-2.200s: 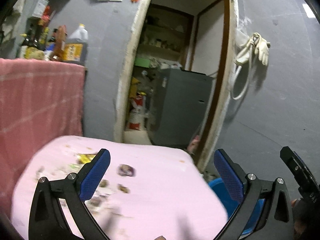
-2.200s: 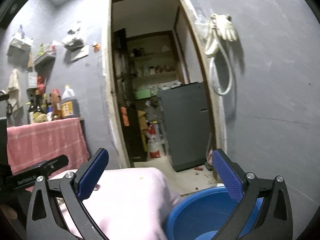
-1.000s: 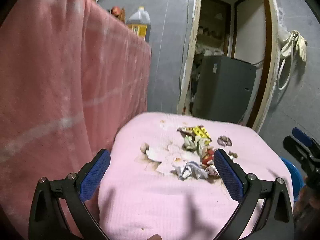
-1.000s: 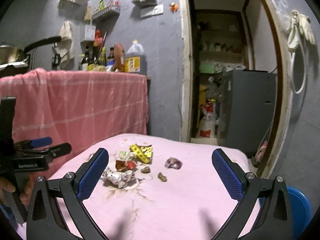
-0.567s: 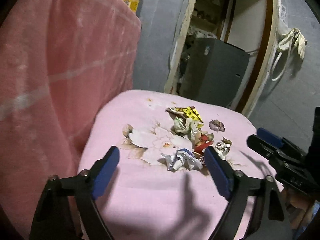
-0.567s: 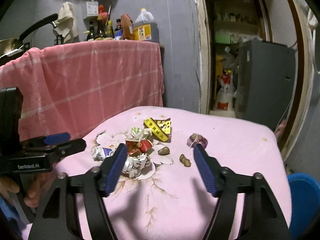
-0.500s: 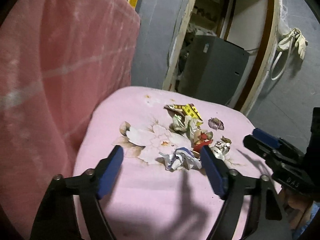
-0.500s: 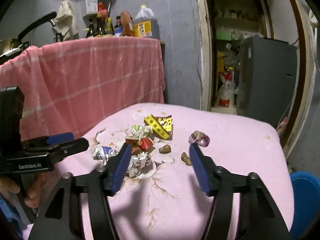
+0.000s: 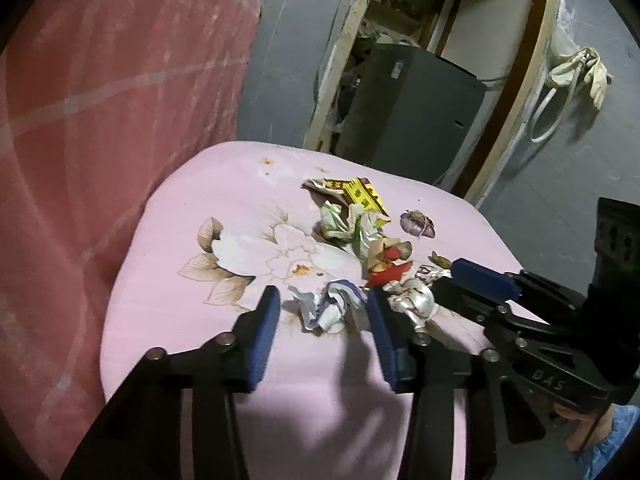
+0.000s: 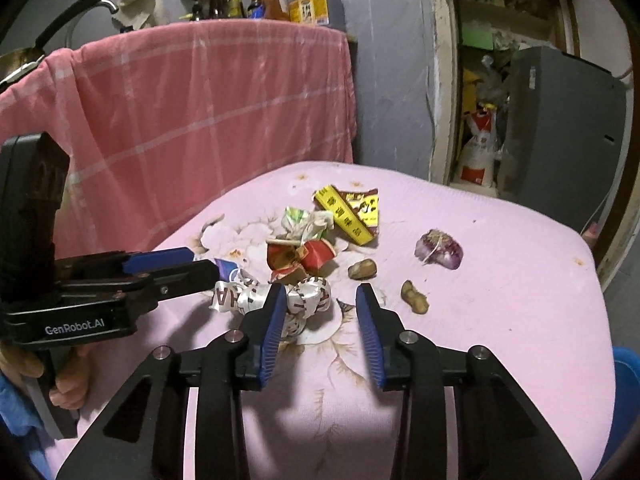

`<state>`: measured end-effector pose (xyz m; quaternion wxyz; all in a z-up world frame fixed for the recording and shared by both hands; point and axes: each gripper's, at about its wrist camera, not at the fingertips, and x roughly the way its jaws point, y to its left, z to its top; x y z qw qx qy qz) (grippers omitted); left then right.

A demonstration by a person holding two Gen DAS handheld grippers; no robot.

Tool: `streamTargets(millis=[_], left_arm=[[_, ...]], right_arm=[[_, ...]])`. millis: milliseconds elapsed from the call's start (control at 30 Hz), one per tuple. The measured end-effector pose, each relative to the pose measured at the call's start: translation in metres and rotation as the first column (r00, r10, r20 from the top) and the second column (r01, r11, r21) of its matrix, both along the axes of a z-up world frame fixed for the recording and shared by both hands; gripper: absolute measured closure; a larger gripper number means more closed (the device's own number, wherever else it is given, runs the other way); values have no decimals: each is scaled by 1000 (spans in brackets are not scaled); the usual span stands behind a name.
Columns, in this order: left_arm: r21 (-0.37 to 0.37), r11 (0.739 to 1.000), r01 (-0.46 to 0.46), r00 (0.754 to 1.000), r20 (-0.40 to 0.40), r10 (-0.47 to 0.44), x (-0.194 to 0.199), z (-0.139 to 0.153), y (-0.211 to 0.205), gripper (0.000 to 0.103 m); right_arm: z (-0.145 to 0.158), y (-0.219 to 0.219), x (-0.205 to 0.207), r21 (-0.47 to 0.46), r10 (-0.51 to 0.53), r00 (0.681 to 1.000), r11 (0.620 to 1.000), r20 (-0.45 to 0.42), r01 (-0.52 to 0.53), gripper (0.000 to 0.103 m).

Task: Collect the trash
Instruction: 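Grasp the white crumpled wrapper with the left tool while the right tool grasps a white paper scrap, then lift both held scraps and carry them over the blue basin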

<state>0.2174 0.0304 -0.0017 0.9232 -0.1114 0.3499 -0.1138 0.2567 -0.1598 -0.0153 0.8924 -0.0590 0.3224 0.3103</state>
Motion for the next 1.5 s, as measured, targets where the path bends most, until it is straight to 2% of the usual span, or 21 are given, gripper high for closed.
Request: streamTargets(millis=[67,233,333,567,967,1167,1300,1433,1500], left_arm=[[-10,1000,4,1000,-6,-4,1,-1,0,68],[-21,1000,7,1000,-22,-8,3,-2,0,81],[-22,1000,6,1000,-23,-6,3,-2,-1,87],[-18,1000,0,1000,-23,0,1,0,-1,93],[-18,1000,-13,998,64,15,-27,12,-11,95],[-26,1000,-7,981,195,12,-48,32,-27,95],[-14,1000,7,954,298,-2,-61,50,-47,95],[-7,1000,25,925,379,-20,-68,66,-68,95],[-1,999,34,910,414,-31,-70,73,-80,95]], right_arm=[[-2,1,2,2,8,1000,1000,-20,-8,74],[-5,2,6,9,30,998,1000,-50,-30,89],[-4,3,4,3,39,998,999,-49,-39,94],[-2,4,-1,1,42,999,999,-24,-42,96],[21,-25,-37,85,-37,989,996,147,24,96],[37,-52,-60,159,-138,960,982,244,101,96],[53,-72,-76,211,-210,928,966,307,149,96],[70,-91,-92,257,-284,882,947,377,195,96],[79,-105,-102,278,-328,847,934,418,225,96]])
